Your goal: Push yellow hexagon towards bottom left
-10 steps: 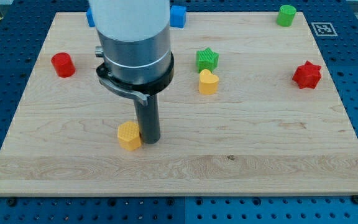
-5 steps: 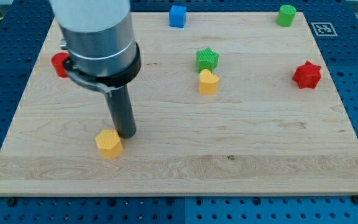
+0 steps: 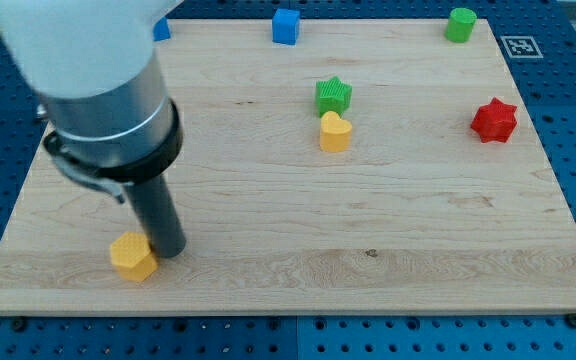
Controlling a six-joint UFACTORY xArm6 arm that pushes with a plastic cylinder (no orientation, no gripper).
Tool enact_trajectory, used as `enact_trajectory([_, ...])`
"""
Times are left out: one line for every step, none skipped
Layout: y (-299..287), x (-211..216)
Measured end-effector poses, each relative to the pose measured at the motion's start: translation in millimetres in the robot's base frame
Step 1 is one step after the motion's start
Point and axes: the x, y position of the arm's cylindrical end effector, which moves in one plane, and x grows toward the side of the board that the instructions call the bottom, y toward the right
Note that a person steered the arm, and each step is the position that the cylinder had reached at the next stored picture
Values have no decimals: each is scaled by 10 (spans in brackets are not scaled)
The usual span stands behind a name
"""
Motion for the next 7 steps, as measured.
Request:
enact_trajectory([12, 145])
enact_trajectory([279, 305])
enact_trajectory([313, 331])
enact_trajectory([150, 282])
enact_trajectory([-108, 168])
enact_trajectory([-291, 153])
enact_trajectory([-386, 153])
